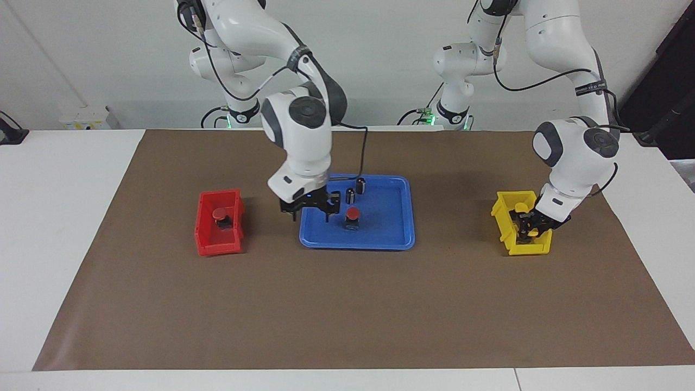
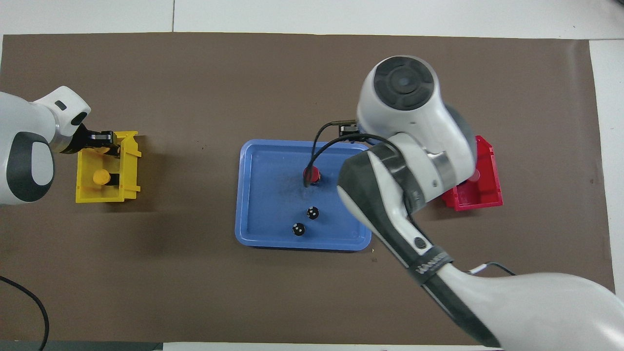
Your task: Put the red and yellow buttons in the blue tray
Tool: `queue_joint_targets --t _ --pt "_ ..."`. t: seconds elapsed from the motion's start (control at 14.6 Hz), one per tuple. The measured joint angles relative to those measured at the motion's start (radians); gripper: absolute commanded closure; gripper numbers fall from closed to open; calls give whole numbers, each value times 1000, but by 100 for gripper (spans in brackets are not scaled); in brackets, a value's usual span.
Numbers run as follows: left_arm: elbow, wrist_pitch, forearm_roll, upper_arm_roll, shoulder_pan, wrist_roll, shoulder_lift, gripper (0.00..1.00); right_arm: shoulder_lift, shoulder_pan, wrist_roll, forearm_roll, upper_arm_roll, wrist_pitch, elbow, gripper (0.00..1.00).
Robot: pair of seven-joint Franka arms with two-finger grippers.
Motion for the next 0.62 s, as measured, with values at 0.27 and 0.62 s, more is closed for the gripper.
queue_joint_targets --t 0.27,0.62 --pt "192 -222 65 -6 -14 -32 -5 99 -157 -177 -275 50 0 -43 -144 13" --pt "335 -412 81 -23 -275 -412 -5 99 -231 -264 -376 52 2 -89 -203 11"
